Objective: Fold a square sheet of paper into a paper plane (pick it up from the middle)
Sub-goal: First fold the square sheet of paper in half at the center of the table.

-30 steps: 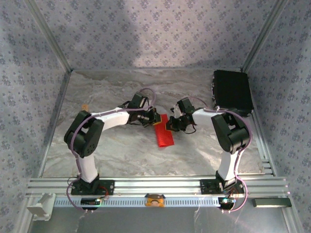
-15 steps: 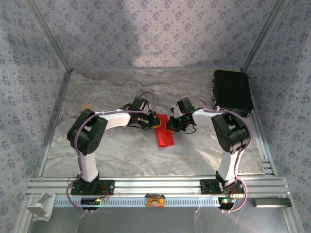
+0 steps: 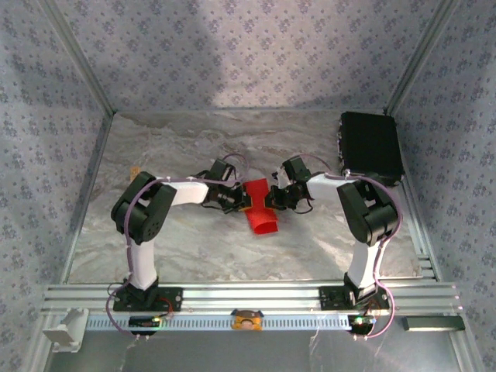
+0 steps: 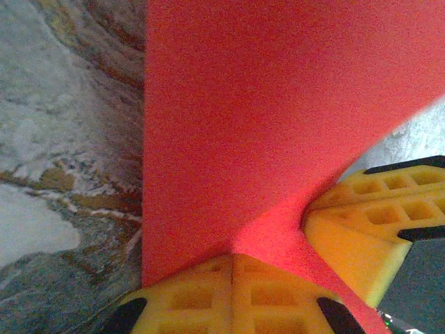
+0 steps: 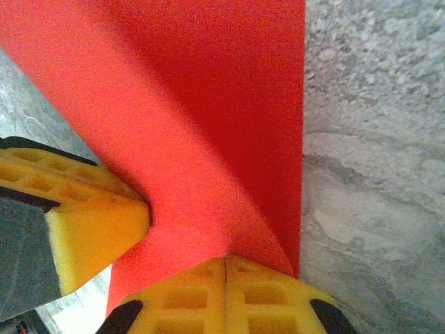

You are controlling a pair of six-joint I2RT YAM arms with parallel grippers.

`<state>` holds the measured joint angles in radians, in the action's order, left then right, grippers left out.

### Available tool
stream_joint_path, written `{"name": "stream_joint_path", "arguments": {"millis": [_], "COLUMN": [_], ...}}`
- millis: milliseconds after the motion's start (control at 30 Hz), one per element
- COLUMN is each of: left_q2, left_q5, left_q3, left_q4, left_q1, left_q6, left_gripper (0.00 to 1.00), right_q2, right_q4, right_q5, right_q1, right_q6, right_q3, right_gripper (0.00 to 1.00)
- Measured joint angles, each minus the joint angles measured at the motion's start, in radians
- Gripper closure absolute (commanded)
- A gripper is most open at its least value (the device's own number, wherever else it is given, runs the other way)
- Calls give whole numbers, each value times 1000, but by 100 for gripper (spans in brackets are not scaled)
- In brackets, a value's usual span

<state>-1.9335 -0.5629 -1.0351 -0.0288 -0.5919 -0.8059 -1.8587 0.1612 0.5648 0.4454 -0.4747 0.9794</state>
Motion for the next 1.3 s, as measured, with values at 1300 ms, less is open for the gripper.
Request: {"name": "stream_joint_path", "arguments": {"millis": [1300], "left_q2": [-55], "left_q5": [-36], "left_q3": [-157], "left_q4": [-64], "left_q1": [77], "left_q6": [30], "left_gripper": [99], "right_q2": [4], "right_q4": [-4], "right_q5": [-3], "right_q1": [0], "right_q6": [-6], "right_q3": [-6], "right_gripper": [100]}}
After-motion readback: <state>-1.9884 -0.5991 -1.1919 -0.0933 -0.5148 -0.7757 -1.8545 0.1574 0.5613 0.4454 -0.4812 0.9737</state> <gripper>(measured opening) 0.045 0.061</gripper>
